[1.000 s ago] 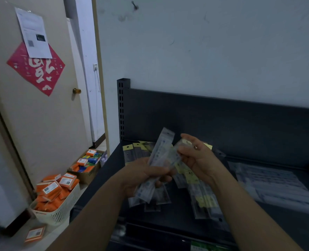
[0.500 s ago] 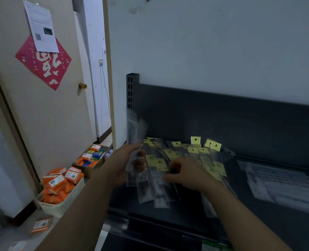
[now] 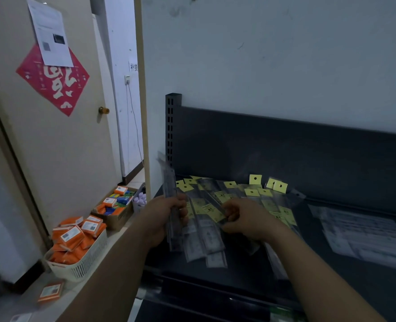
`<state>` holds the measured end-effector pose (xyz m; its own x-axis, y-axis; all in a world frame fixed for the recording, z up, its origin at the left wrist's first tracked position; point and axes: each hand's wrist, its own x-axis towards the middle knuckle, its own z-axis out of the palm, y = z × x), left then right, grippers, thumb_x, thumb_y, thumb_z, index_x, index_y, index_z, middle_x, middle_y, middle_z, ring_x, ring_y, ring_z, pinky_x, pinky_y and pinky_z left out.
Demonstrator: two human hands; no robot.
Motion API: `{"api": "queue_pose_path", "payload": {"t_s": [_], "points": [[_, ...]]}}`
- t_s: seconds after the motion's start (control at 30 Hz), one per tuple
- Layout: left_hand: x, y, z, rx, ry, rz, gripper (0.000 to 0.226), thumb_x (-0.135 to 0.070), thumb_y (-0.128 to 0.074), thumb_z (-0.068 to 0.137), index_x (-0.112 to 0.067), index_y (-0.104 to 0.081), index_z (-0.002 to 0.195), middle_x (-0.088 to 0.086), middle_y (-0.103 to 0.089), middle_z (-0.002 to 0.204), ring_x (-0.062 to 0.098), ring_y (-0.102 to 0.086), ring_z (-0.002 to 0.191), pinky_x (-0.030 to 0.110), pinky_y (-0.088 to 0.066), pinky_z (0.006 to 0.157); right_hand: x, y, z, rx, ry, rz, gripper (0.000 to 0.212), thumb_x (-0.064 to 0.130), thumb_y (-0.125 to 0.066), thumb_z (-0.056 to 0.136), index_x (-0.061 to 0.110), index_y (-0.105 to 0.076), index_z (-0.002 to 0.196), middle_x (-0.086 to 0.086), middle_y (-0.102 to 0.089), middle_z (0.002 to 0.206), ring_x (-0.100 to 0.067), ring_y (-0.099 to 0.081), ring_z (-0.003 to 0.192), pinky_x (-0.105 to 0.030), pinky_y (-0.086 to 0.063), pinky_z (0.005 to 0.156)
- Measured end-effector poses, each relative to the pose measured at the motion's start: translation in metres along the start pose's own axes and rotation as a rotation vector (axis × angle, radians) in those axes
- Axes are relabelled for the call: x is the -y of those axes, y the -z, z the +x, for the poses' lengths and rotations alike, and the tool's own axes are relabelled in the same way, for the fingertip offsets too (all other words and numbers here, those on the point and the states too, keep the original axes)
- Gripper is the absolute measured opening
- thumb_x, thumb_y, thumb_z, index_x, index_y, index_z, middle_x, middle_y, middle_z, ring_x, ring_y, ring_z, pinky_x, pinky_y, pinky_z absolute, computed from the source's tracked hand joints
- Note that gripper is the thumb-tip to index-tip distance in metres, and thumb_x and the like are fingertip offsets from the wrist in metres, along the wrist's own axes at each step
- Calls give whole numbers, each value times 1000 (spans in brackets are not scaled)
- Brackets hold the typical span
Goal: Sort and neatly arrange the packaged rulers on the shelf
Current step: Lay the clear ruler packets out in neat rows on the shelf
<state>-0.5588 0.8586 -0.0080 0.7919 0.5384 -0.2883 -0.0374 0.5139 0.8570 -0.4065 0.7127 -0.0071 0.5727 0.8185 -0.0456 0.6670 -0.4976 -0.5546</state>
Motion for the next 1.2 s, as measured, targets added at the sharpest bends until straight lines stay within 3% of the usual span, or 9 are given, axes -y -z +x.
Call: {"api": "queue_pose_path", "payload": {"t_s": [0.23, 0.37, 0.47, 0.57, 0.7, 0.87, 0.97, 1.1, 1.2], "points": [[0, -2, 4, -41, -16, 114, 10, 1, -49, 93, 0, -52, 103, 11, -48, 72, 18, -46, 58, 24, -45, 45, -10, 3, -6, -42, 45, -127, 19, 34, -66, 86, 20, -72, 97, -4, -65, 96, -18, -61, 88, -39, -53, 81], [1, -3, 5, -82, -22, 293, 9, -4, -52, 93, 0, -56, 100, 11, -52, 76, 16, -49, 58, 24, -46, 48, -21, -1, 1, -49, 69, -273, 38, 12, -45, 93, 23, -61, 125, 2, -52, 136, -21, -40, 130, -39, -33, 110], [2, -8, 6, -64, -122, 532, 5, -10, -54, 93, -5, -55, 93, 10, -47, 73, 14, -44, 55, 25, -40, 52, -30, -2, 3, -60, 27, -269, 51, -1, -39, 88, 27, -59, 127, 4, -49, 141, -21, -35, 136, -46, -22, 115], [3, -14, 8, -57, -177, 637, 15, -18, -58, 94, -4, -61, 97, 11, -51, 75, 14, -47, 57, 23, -42, 53, -49, 5, 1, -139, -32, -367, 49, 11, -41, 92, 30, -46, 137, 4, -40, 147, -21, -30, 138, -45, -21, 115], [7, -18, 12, -70, -141, 626, 16, -20, -56, 95, -4, -57, 93, 9, -49, 71, 14, -45, 56, 21, -42, 49, -58, 17, -8, -7, -137, -312, 48, 23, -30, 99, 36, -33, 145, 6, -25, 155, -25, -20, 143, -48, -26, 113], [10, -22, 19, -53, -110, 695, 19, -20, -55, 95, -5, -55, 84, 8, -47, 66, 15, -45, 55, 23, -41, 48, -38, 15, -18, 45, 0, 149, 41, 12, -37, 100, 27, -50, 136, 16, -44, 134, -2, -36, 126, -14, -27, 102], [10, -25, 21, -52, -119, 708, 23, -23, -57, 94, -7, -55, 78, 8, -48, 63, 16, -45, 52, 24, -41, 49, -49, 20, -19, -39, -8, 288, 42, 5, -36, 99, 23, -56, 132, 15, -38, 144, -1, -33, 129, 1, -29, 91], [14, -25, 25, -61, -139, 720, 21, -23, -60, 92, -6, -56, 80, 9, -47, 64, 16, -44, 51, 25, -39, 50, -74, 29, -26, -65, -55, 85, 43, -2, -35, 95, 15, -65, 121, 4, -46, 141, -13, -38, 131, -18, -30, 106], [19, -34, 25, -18, -157, 774, 20, -27, -72, 83, -10, -61, 82, 3, -56, 66, 10, -52, 53, 24, -39, 53, -73, 16, -24, -6, 38, -67, 42, 9, -34, 99, 26, -57, 130, 4, -44, 142, -21, -33, 133, -30, -25, 112]]}}
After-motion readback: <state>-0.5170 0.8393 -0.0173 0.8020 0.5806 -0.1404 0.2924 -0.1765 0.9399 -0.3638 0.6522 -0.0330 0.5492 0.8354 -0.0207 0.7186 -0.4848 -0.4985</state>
